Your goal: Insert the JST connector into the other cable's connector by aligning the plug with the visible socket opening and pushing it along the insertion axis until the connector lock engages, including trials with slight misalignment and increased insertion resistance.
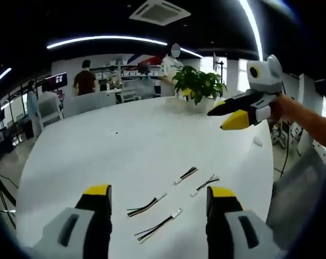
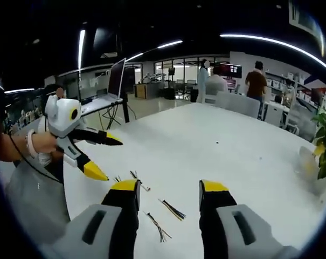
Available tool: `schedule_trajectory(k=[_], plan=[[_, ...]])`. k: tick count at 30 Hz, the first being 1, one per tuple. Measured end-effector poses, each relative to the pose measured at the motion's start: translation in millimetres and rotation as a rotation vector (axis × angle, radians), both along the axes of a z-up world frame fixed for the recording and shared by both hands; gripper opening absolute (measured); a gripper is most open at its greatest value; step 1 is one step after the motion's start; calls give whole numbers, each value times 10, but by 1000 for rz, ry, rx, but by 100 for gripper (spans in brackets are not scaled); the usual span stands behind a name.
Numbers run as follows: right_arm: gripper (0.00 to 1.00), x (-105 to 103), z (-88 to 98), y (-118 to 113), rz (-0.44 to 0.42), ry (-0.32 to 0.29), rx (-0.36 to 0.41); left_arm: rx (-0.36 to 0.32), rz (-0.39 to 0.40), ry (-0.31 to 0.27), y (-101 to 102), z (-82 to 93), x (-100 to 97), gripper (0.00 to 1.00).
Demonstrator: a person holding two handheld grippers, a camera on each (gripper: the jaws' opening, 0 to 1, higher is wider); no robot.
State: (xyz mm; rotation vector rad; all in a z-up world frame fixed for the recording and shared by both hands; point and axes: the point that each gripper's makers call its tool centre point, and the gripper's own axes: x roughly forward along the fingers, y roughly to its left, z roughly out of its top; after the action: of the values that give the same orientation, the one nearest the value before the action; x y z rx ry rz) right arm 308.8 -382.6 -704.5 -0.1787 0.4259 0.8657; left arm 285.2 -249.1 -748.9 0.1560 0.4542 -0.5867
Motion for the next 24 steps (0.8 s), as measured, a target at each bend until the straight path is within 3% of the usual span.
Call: schedule_trajectory(k=[4, 7, 15, 21, 24], plan=[[40, 11, -78, 34, 24, 0, -16, -7, -18, 7, -45, -67, -38, 68], [40, 4, -133, 60, 47, 1, -31, 32, -67, -12, -78, -89, -61, 63], [37, -21, -318, 132, 91, 21, -59, 50, -90, 10, -74, -174, -48, 62], [34, -45, -468, 202, 151, 28, -95, 63, -216, -27, -203, -202, -108, 45], [33, -44, -513, 232, 179, 22, -110, 99, -254, -35, -217, -226, -115, 44]])
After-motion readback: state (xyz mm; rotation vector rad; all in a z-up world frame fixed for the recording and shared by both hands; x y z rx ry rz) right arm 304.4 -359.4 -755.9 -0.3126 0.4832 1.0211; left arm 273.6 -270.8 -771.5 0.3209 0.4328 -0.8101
